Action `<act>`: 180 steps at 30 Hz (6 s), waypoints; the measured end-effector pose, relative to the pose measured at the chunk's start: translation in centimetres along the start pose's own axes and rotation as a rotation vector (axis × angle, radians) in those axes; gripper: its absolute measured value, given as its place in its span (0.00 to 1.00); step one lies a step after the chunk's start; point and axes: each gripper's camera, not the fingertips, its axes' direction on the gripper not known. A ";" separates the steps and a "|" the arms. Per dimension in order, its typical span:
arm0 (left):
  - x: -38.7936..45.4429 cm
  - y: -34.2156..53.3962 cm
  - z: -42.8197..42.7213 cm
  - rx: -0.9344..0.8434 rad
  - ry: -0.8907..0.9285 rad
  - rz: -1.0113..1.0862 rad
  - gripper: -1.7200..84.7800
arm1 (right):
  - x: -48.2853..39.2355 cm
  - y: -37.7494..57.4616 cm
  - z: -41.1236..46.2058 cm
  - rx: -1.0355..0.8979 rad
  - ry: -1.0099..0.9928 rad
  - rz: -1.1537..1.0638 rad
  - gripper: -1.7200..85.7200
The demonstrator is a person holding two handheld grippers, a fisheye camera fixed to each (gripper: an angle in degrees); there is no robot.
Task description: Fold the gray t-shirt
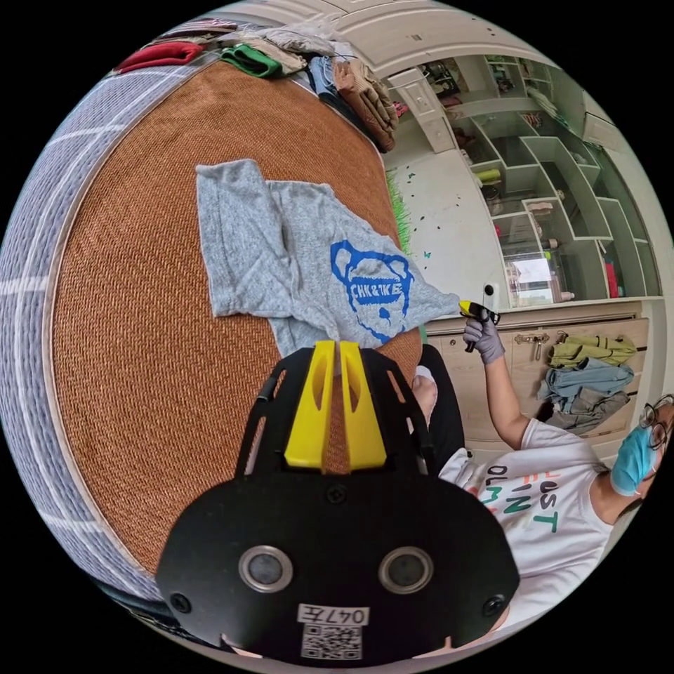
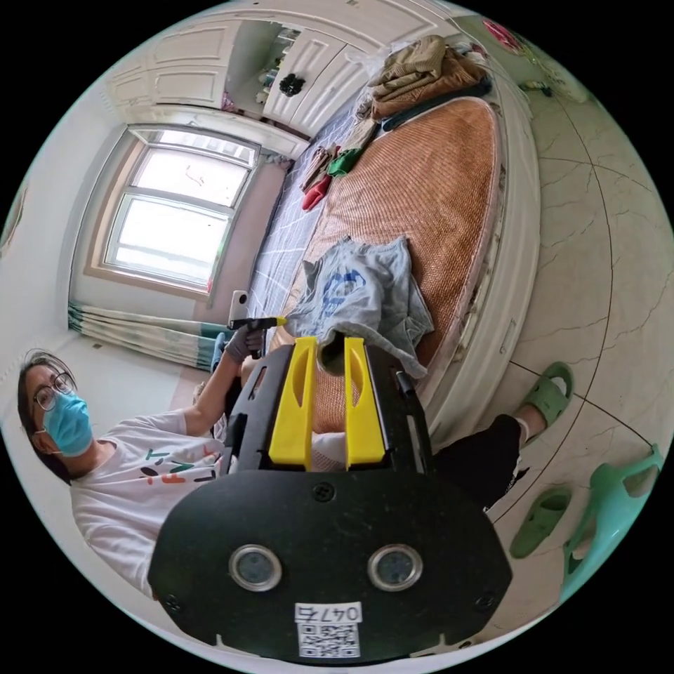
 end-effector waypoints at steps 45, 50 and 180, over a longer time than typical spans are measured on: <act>6.7 37.2 -33.2 1.026 -0.311 0.447 0.01 | -27.6 7.7 -5.0 0.508 0.280 -0.798 0.01; -0.2 27.2 -32.9 0.921 -0.326 0.341 0.01 | -23.5 0.1 -0.2 0.417 0.325 -0.658 0.01; 60.0 -13.1 -25.8 0.073 -0.461 0.442 0.01 | -25.1 -28.4 19.8 -0.201 0.454 -0.734 0.01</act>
